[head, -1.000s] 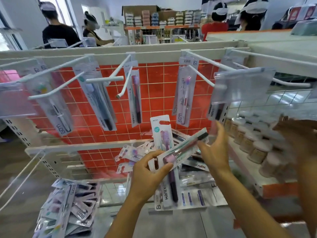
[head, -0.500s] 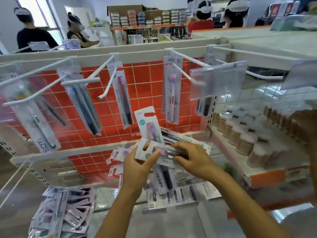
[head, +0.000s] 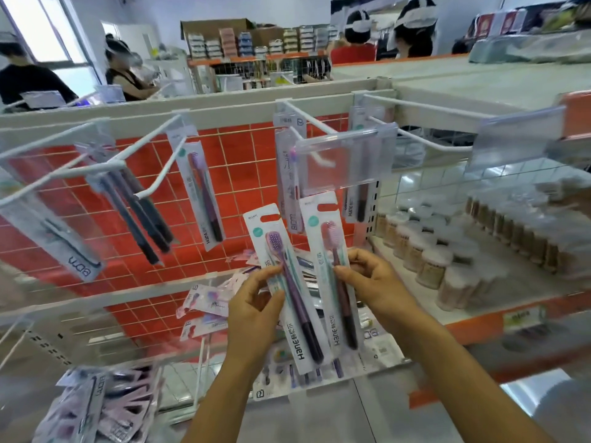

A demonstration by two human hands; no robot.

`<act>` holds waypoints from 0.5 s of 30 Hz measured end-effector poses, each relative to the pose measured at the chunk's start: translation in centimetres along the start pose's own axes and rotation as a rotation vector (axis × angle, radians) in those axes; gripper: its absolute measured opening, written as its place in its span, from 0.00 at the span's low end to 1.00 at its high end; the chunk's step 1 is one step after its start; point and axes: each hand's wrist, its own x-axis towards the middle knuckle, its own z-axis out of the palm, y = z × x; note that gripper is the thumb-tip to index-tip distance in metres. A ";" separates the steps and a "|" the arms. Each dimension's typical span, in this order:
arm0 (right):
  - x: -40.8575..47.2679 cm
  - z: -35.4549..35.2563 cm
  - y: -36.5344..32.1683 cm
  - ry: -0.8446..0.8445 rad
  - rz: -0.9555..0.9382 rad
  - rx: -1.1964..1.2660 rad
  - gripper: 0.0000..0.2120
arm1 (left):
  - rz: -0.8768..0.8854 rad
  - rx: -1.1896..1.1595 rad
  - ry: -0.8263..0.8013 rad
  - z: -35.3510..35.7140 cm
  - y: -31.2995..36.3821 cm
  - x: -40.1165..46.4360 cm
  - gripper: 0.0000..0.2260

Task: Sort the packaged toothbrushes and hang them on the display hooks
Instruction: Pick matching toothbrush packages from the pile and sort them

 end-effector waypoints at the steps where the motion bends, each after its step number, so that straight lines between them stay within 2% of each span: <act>1: -0.2 -0.3 -0.2 0.012 -0.005 0.014 0.04 | 0.003 0.008 0.000 0.2 -0.1 0.0 0.17; 8: -1.1 -2.3 -1.2 0.130 -0.122 0.062 0.04 | 0.005 0.007 -0.021 2.1 -0.2 -0.7 0.17; 12: -1.4 -3.6 -2.3 0.238 -0.283 -0.012 0.05 | 0.007 0.014 -0.042 3.2 0.3 -1.3 0.16; 15: -1.9 -4.3 -3.2 0.277 -0.376 0.085 0.09 | 0.020 0.058 -0.039 3.5 0.4 -1.6 0.17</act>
